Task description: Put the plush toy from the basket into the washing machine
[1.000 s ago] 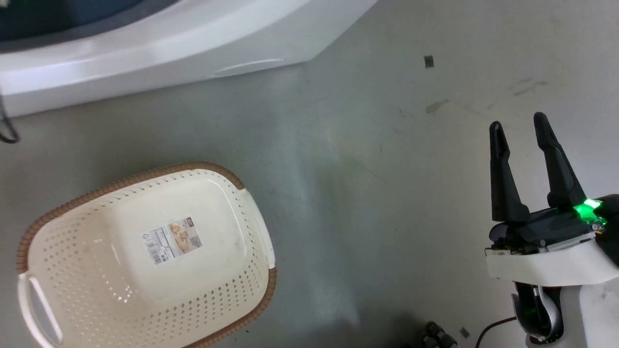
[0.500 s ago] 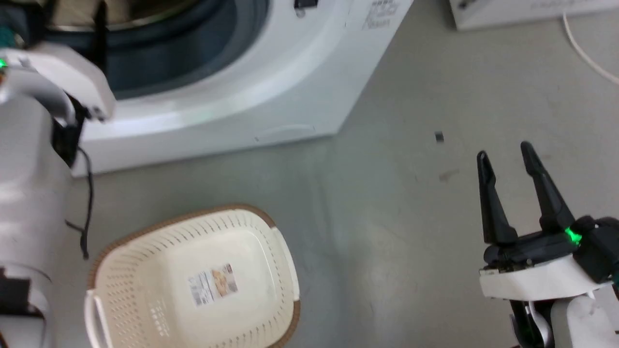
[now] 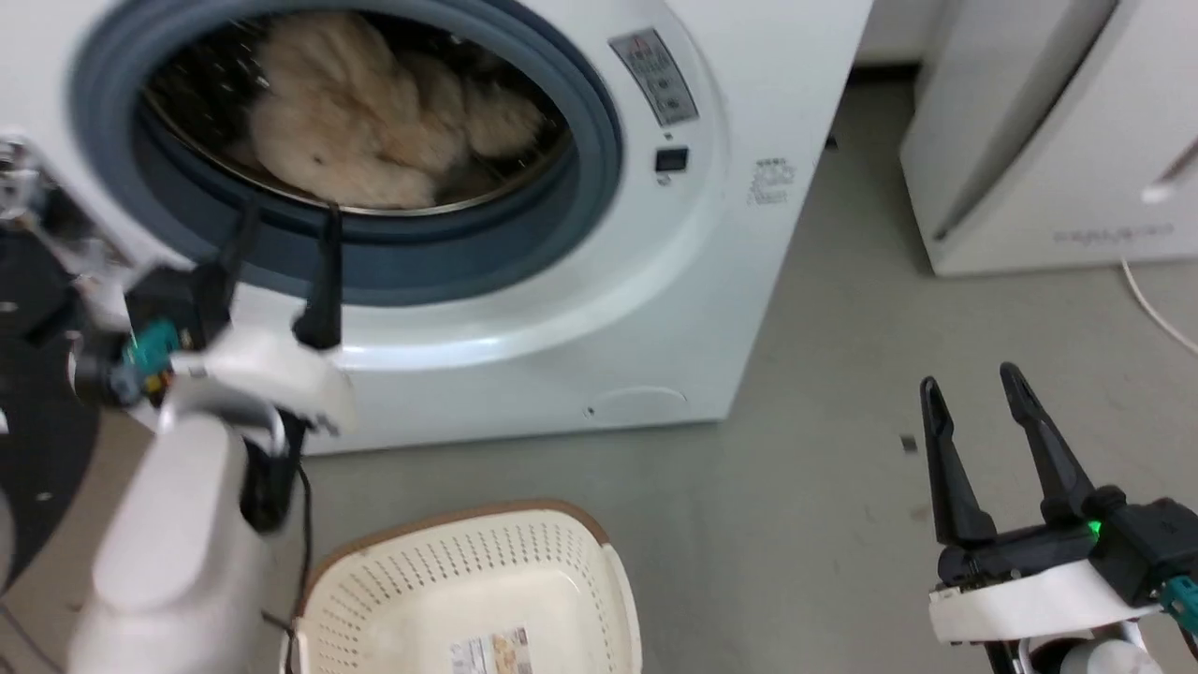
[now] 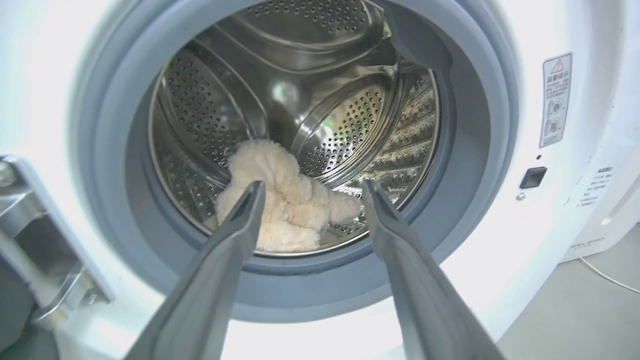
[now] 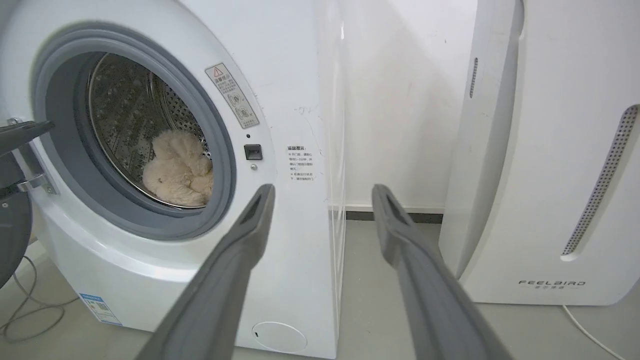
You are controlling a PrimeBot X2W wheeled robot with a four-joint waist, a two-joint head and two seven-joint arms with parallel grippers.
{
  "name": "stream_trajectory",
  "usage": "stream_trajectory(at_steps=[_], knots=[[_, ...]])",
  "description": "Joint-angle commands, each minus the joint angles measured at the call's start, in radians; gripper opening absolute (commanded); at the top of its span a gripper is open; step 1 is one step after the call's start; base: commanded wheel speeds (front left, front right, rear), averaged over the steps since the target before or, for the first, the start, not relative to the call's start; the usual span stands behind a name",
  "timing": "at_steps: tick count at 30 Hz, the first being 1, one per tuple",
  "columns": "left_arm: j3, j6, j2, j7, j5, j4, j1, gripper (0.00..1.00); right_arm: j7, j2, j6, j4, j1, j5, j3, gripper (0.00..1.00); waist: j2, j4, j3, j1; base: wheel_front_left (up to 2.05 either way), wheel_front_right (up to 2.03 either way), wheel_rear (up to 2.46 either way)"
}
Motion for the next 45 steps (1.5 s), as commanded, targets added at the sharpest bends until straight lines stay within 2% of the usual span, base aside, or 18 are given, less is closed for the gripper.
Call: stream_trajectory(at_steps=[1, 10, 16, 21, 34, 35, 45], knots=[[0.017, 0.014, -0.015, -0.005, -0.006, -0.048, 0.067, 1.0, -0.004, 0.0, -0.001, 0.004, 0.016, -0.009, -0.004, 1.0, 0.0, 0.043, -0.062, 0.0002, 0.0, 0.0, 0.0], [0.102, 0.075, -0.068, -0.005, -0.002, -0.294, 0.369, 1.0, -0.004, 0.0, -0.001, 0.008, 0.057, -0.008, -0.012, 1.0, 0.0, 0.071, -0.128, 0.0002, 0.0, 0.0, 0.0], [0.099, 0.104, -0.094, -0.005, 0.034, -0.346, 0.507, 1.0, -0.004, 0.0, -0.001, 0.015, 0.084, -0.003, -0.003, 1.0, 0.0, 0.079, -0.156, 0.0002, 0.0, 0.0, 0.0], [0.114, 0.127, -0.115, -0.005, 0.053, -0.379, 0.587, 1.0, -0.004, 0.0, -0.001, 0.023, 0.101, -0.012, 0.011, 1.0, 0.0, 0.077, -0.17, 0.0002, 0.0, 0.0, 0.0], [0.119, 0.131, -0.155, -0.005, 0.125, -0.433, 0.654, 1.0, -0.004, 0.0, -0.001, 0.034, 0.111, -0.014, 0.017, 1.0, 0.0, 0.084, -0.174, 0.0002, 0.0, 0.0, 0.0], [0.123, 0.129, -0.159, -0.005, 0.129, -0.44, 0.655, 0.0, -0.004, 0.0, -0.001, 0.034, 0.11, -0.013, 0.017, 0.0, 0.0, 0.084, -0.173, 0.0002, 0.0, 0.0, 0.0], [0.124, 0.123, -0.161, 0.012, 0.135, -0.44, 0.645, 0.0, 0.012, 0.0, 0.0, 0.03, 0.099, -0.021, 0.015, 0.0, 0.0, 0.084, -0.175, 0.0002, 0.0, 0.0, 0.0]])
